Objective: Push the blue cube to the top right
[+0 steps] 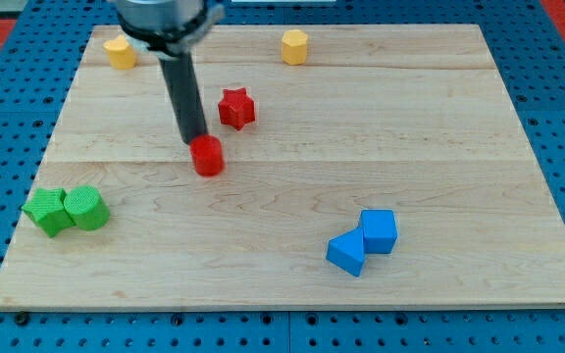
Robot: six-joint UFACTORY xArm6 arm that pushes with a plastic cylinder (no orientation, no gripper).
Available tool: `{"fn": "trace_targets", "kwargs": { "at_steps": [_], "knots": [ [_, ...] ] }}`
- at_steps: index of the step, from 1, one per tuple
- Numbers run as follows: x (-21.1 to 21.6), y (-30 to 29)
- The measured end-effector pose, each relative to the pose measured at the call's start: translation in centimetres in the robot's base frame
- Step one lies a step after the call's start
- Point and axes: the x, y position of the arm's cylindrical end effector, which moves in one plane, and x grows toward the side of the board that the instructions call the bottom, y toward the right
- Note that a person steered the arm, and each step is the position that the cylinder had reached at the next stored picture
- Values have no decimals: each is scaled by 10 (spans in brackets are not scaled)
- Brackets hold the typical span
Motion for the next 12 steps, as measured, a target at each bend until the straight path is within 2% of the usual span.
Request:
{"fn": "trace_targets", "kwargs": {
  "at_steps": [1,2,4,5,6,7,8,9,10,11,12],
  "knots": [
    [51,71],
    [82,136],
    [146,168],
    [146,211],
    [114,249],
    [70,235],
    [44,278],
    [4,278],
    [-18,240],
    [-21,163],
    [-35,192]
  ]
}}
